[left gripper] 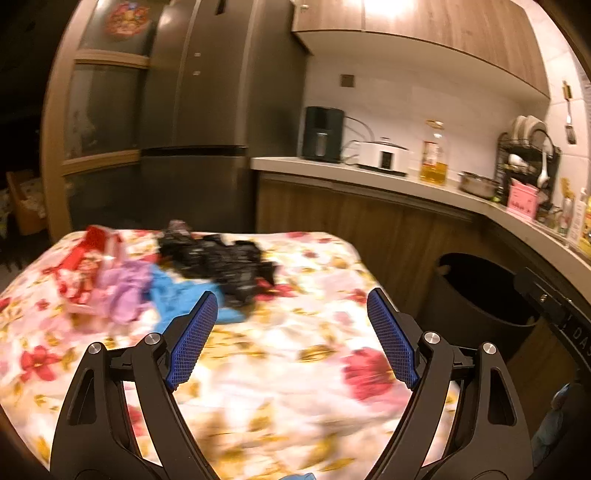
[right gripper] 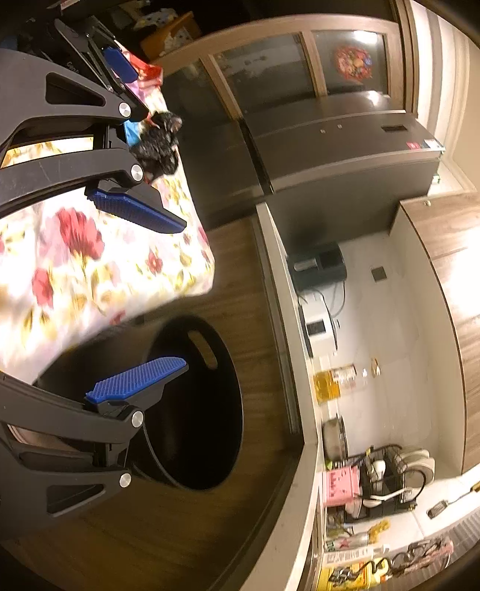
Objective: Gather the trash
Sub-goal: 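Move both tools back to the trash pile on the sheet, then grasp the red-white snack bag with the left tool while the right tool grasps the blue glove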
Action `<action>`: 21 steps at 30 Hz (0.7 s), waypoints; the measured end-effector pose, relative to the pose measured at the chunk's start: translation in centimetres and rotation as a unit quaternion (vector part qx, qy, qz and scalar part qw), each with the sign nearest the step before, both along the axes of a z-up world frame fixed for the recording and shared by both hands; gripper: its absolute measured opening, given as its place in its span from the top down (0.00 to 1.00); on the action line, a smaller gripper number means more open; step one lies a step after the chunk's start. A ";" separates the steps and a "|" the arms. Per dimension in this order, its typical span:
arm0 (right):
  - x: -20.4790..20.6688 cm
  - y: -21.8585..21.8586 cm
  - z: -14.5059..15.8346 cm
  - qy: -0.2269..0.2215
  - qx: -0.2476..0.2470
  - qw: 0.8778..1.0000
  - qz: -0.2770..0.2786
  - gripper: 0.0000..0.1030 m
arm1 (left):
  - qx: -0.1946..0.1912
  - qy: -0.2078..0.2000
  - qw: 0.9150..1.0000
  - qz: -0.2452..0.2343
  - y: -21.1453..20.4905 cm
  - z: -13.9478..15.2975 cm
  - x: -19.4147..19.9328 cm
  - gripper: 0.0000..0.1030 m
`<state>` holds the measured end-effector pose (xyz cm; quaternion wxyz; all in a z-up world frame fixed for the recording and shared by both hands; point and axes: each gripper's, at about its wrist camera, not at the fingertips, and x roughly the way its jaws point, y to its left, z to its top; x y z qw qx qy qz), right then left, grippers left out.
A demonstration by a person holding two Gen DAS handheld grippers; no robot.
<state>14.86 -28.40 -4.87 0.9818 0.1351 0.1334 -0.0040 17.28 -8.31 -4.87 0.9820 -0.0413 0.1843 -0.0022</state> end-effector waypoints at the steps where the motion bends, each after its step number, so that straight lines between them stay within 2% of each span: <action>1: 0.1 0.6 -0.1 0.000 0.000 1.000 0.005 0.33 | 0.002 -0.001 1.000 0.010 0.9 -0.1 -0.2 0.21; 9: 1.1 5.9 -0.9 0.005 0.002 0.999 0.054 0.33 | 0.008 0.003 0.996 0.083 7.5 -0.9 -1.4 0.21; 21: 2.8 13.9 -1.7 0.010 -0.023 0.991 0.129 0.33 | 0.009 0.011 0.987 0.163 15.0 -1.6 -1.9 0.21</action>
